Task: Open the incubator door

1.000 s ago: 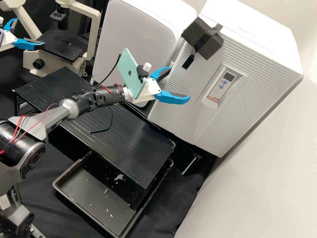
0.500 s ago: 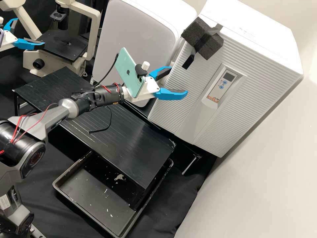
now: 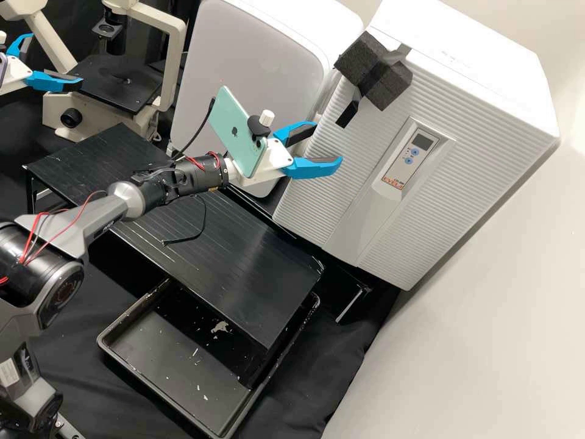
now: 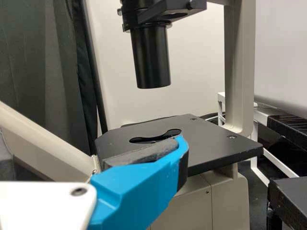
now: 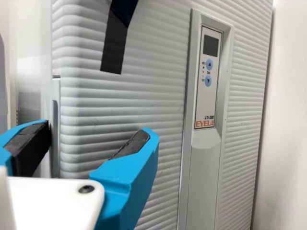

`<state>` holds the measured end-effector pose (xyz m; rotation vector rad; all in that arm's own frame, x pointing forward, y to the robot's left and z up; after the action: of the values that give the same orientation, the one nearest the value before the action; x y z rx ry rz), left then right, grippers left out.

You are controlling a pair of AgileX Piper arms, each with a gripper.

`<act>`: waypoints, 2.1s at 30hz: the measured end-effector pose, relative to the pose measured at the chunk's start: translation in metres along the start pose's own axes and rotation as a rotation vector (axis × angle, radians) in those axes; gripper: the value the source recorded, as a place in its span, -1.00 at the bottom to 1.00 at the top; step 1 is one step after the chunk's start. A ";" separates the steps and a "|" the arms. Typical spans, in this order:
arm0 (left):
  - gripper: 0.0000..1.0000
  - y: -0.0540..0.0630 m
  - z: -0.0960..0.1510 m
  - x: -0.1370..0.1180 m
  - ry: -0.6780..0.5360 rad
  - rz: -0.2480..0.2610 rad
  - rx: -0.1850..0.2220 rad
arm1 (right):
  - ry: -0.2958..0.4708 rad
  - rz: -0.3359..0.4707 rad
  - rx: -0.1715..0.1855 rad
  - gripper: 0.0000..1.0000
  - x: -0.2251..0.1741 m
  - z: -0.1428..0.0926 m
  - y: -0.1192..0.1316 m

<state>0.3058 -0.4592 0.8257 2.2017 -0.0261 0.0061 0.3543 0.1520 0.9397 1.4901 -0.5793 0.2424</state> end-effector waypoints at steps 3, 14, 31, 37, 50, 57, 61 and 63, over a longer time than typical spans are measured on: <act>1.00 0.000 0.000 0.000 0.000 0.000 0.000 | 0.003 -0.002 -0.003 -1.00 0.000 0.000 0.000; 1.00 0.000 0.000 0.000 0.000 0.000 0.000 | 0.009 -0.009 0.002 -1.00 -0.001 -0.002 0.002; 1.00 0.000 0.000 0.000 0.000 0.000 0.000 | 0.007 -0.032 0.005 -1.00 -0.014 0.008 0.019; 1.00 0.000 0.000 0.000 0.000 0.000 0.000 | 0.005 -0.035 0.004 -1.00 -0.019 0.011 0.024; 1.00 0.000 0.000 0.000 0.000 0.000 0.000 | -0.007 0.010 0.027 -1.00 -0.054 0.028 0.053; 1.00 0.000 0.000 0.000 0.000 0.000 0.000 | -0.020 0.093 0.070 -1.00 -0.080 0.039 0.081; 1.00 0.000 0.000 0.000 0.000 0.000 0.000 | -0.060 0.192 0.097 1.00 -0.096 0.048 0.098; 1.00 0.000 0.000 0.000 0.000 0.000 0.000 | -0.091 0.253 0.114 1.00 -0.102 0.054 0.106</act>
<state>0.3058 -0.4592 0.8257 2.2017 -0.0261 0.0061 0.2046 0.1286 0.9791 1.5428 -0.8407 0.4111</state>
